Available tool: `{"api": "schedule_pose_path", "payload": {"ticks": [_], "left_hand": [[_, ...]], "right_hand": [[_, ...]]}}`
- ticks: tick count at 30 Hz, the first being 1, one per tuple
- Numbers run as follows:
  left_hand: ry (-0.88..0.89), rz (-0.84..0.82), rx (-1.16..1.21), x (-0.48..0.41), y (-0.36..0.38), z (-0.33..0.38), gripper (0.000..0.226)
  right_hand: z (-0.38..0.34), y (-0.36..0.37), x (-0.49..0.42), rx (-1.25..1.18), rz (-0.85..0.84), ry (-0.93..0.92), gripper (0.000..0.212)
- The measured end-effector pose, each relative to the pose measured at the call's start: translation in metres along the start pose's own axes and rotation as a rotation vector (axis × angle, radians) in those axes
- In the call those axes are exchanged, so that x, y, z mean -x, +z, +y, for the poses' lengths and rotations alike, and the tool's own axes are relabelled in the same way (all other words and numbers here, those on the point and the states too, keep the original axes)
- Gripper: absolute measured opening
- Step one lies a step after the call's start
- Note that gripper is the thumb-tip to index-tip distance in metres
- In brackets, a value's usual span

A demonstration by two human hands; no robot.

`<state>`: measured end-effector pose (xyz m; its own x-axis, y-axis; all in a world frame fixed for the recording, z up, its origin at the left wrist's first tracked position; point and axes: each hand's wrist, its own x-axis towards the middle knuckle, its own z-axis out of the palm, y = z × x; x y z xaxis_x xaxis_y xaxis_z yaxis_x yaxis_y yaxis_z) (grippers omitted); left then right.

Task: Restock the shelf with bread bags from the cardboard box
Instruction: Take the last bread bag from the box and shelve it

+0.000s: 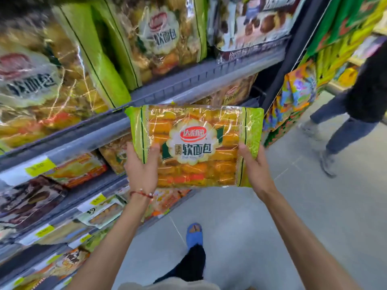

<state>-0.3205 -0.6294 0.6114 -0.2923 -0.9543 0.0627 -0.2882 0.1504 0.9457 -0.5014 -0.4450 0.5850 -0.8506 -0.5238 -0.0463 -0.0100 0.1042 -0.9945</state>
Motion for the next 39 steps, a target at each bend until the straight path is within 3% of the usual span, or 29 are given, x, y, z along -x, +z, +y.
{"api": "schedule_pose_path", "payload": {"ticks": [3,8,13,15,18,19,23,27,33,37,39], "left_hand": [[0.009,0.063,-0.002,-0.037,0.022,0.017,0.079],[-0.018,0.211,-0.05,-0.077,0.049,0.044,0.083],[-0.037,0.293,-0.034,-0.096,0.069,0.068,0.084],[-0.063,0.352,-0.02,-0.099,0.077,0.074,0.084],[-0.094,0.459,0.02,-0.096,0.089,0.086,0.084],[-0.1,0.49,0.026,-0.094,0.092,0.091,0.084],[-0.075,0.622,0.022,-0.101,0.1,0.117,0.082],[-0.012,0.71,0.048,-0.121,0.1,0.148,0.081],[0.038,0.728,0.036,-0.162,0.102,0.164,0.08],[0.013,0.725,0.043,-0.184,0.101,0.151,0.081],[-0.012,0.687,0.03,-0.184,0.103,0.143,0.083]], "right_hand": [[-0.016,0.01,-0.054,0.054,0.022,0.006,0.079],[-0.046,0.02,-0.125,0.004,-0.025,-0.123,0.053],[-0.058,0.029,-0.18,-0.045,-0.133,-0.124,0.084],[-0.066,0.03,-0.194,-0.044,-0.186,-0.143,0.076],[-0.078,0.027,-0.217,-0.015,-0.279,-0.138,0.04],[-0.084,0.025,-0.223,-0.007,-0.294,-0.142,0.039],[-0.113,0.025,-0.251,0.003,-0.368,-0.205,0.072],[-0.145,0.037,-0.276,0.004,-0.397,-0.248,0.081],[-0.179,0.058,-0.305,0.004,-0.437,-0.303,0.078],[-0.174,0.071,-0.313,0.025,-0.437,-0.289,0.047],[-0.16,0.073,-0.315,0.026,-0.462,-0.248,0.054]]}}
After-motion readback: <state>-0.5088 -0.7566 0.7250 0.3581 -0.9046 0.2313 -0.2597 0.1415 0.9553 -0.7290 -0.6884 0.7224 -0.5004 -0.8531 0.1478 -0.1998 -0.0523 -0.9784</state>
